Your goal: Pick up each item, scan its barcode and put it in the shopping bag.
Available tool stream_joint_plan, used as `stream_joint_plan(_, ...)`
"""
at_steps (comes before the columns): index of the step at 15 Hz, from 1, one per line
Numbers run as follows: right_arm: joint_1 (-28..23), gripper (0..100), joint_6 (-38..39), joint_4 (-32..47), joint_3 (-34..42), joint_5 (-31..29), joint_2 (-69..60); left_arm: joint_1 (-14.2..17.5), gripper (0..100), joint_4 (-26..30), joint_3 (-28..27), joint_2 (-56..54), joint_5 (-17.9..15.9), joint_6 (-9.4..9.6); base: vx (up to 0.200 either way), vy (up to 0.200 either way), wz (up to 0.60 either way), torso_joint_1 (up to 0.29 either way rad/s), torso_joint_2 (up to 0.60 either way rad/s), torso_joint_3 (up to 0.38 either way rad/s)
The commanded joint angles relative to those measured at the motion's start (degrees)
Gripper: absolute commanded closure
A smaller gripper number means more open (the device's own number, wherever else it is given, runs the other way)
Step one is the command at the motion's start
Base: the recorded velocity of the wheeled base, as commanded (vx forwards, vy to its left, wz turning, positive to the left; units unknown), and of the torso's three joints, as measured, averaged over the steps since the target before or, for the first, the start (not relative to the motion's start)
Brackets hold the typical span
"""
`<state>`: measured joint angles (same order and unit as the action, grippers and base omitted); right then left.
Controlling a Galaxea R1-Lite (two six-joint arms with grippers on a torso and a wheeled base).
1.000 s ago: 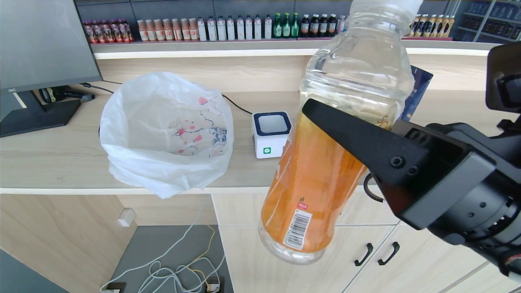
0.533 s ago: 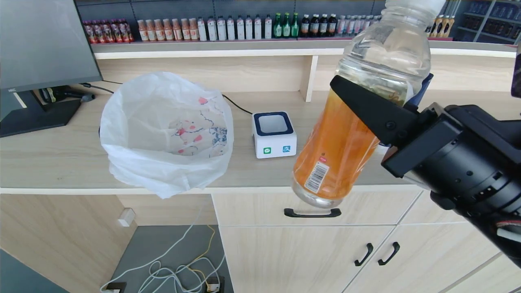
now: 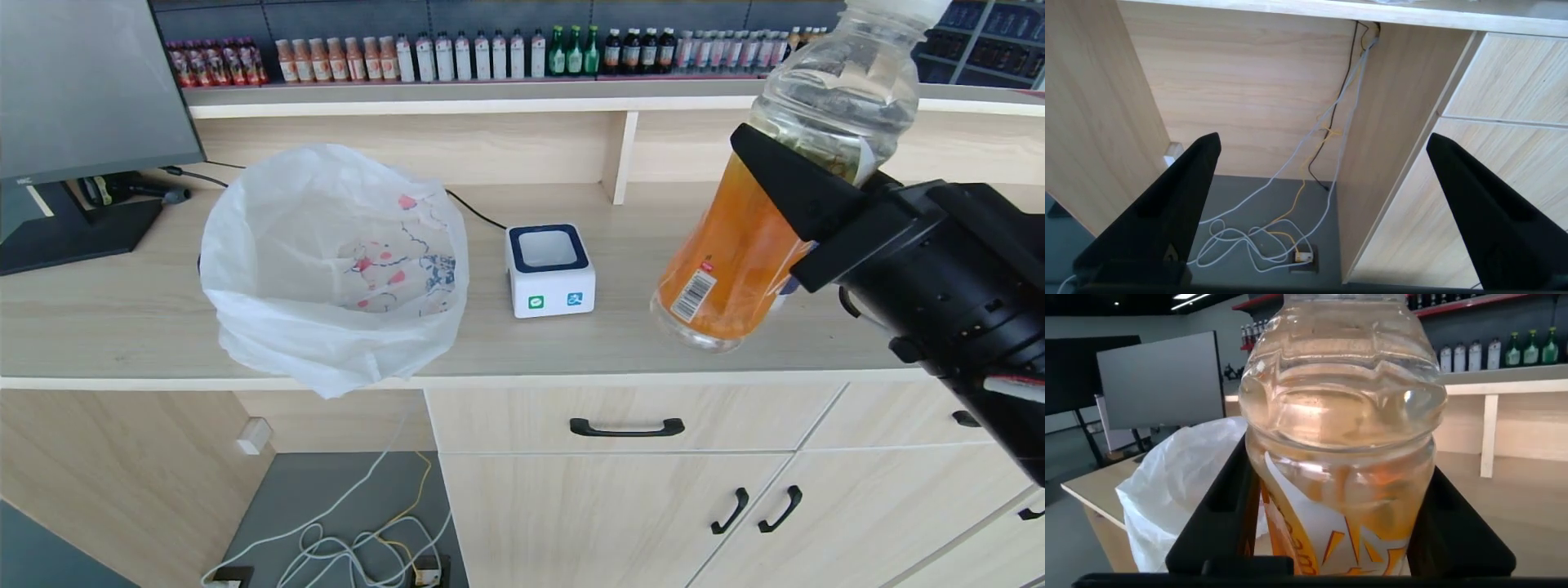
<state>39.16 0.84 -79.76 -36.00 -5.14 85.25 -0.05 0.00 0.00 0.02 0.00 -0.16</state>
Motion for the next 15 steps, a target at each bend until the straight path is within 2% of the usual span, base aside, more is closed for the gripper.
stream_joint_plan(1, -0.04, 100, -0.14, 0.05, 0.49, -0.22, -0.52, -0.04, 0, 0.00, 0.00, -0.02, 0.00, -0.02, 0.000, 0.000, 0.00, 0.000, 0.00, 0.000)
stream_joint_plan(3, -0.13, 100, -0.40, 0.05, 0.75, -0.39, -1.31, -0.04, 0, 0.00, 0.00, -0.02, 0.00, -0.11, 0.000, 0.000, 0.00, 0.000, 0.00, 0.000)
stream_joint_plan(15, -1.10, 100, 0.39, -0.83, 2.25, -0.22, -3.07, 0.05, 0, 0.00, 0.00, -0.02, 0.00, -0.11, 0.000, 0.200, 0.00, 0.002, 0.00, 0.002)
